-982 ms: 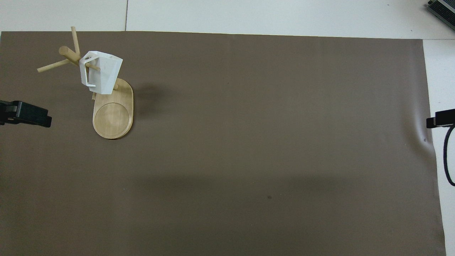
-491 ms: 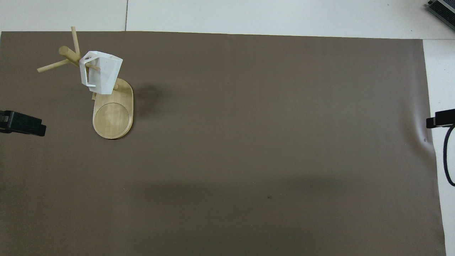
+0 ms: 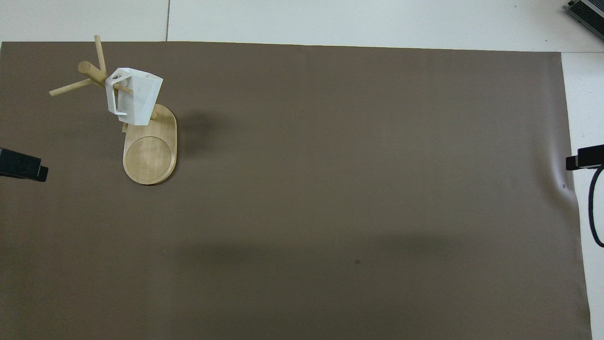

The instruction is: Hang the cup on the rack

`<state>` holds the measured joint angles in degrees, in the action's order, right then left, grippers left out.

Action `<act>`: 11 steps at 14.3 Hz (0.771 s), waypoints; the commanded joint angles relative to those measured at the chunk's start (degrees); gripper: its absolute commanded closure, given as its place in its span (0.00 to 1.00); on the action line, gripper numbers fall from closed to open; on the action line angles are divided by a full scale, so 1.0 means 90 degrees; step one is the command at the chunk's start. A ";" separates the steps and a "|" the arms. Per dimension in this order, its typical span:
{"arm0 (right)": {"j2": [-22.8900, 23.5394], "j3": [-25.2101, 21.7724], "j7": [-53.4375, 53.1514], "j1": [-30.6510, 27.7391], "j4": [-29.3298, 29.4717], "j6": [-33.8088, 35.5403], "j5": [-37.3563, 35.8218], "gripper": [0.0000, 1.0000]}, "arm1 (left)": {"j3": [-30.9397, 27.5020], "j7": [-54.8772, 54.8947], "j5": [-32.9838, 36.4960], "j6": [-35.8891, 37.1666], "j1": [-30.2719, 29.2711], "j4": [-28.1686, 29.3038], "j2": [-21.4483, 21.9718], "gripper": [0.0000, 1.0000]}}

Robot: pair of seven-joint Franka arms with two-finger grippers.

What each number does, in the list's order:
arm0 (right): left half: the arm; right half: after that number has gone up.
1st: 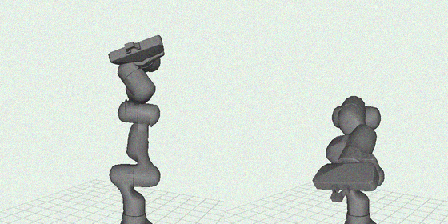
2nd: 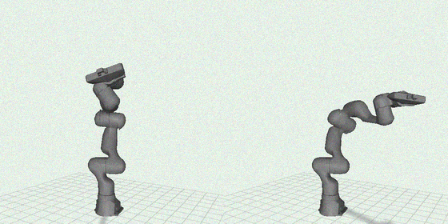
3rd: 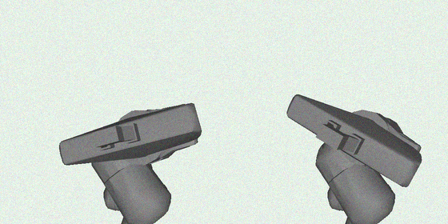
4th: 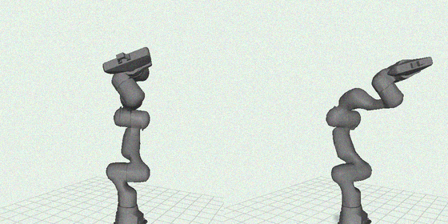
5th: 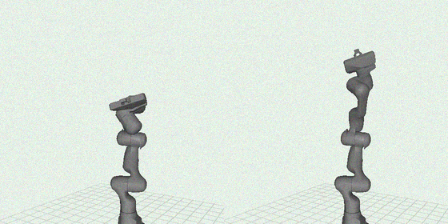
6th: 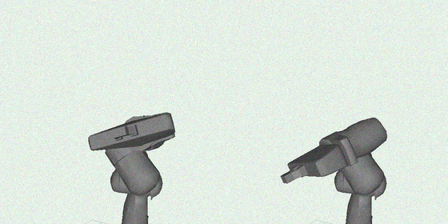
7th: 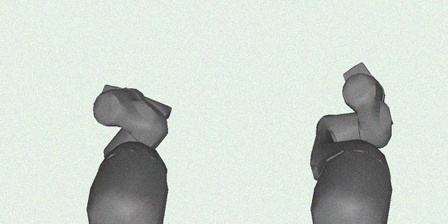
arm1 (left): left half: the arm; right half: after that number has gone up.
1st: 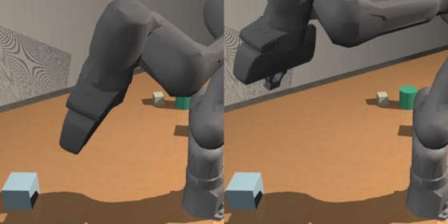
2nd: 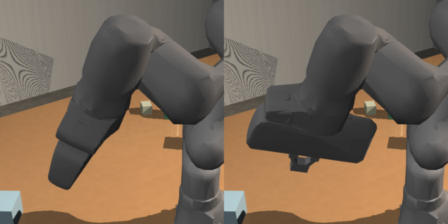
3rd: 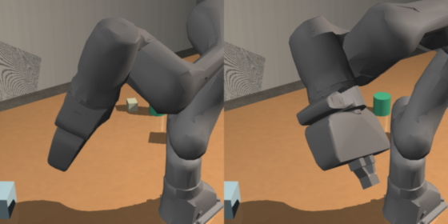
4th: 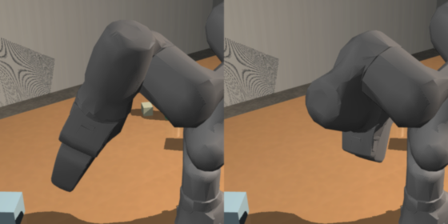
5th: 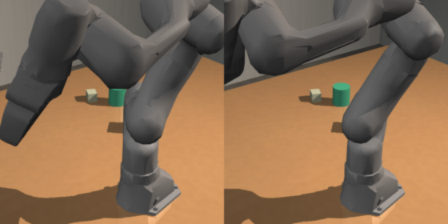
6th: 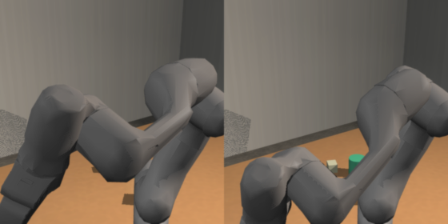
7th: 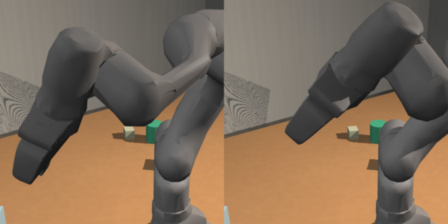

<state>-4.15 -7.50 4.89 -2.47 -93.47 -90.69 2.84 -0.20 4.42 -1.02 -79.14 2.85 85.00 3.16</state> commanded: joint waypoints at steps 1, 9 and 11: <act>-0.0164 0.0042 0.0092 -0.0009 -0.0191 -0.0129 -0.0431 0.00 | -0.0262 0.0085 0.0074 0.0102 0.0212 0.0019 0.0079 0.00; -0.0164 0.0052 0.0092 -0.0009 -0.0200 -0.0119 -0.0540 0.00 | -0.0047 0.0075 0.0074 0.0073 0.0045 0.0019 0.0059 0.00; -0.0164 0.0052 0.0082 -0.0009 -0.0200 -0.0119 -0.0530 0.00 | -0.0047 0.0075 0.0084 -0.0005 0.0064 0.0096 0.0098 0.00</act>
<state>-4.16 -7.36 4.89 -2.46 -93.47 -90.69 -0.76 -0.83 4.70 -1.02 -79.07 3.29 85.00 3.16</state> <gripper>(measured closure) 0.000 0.000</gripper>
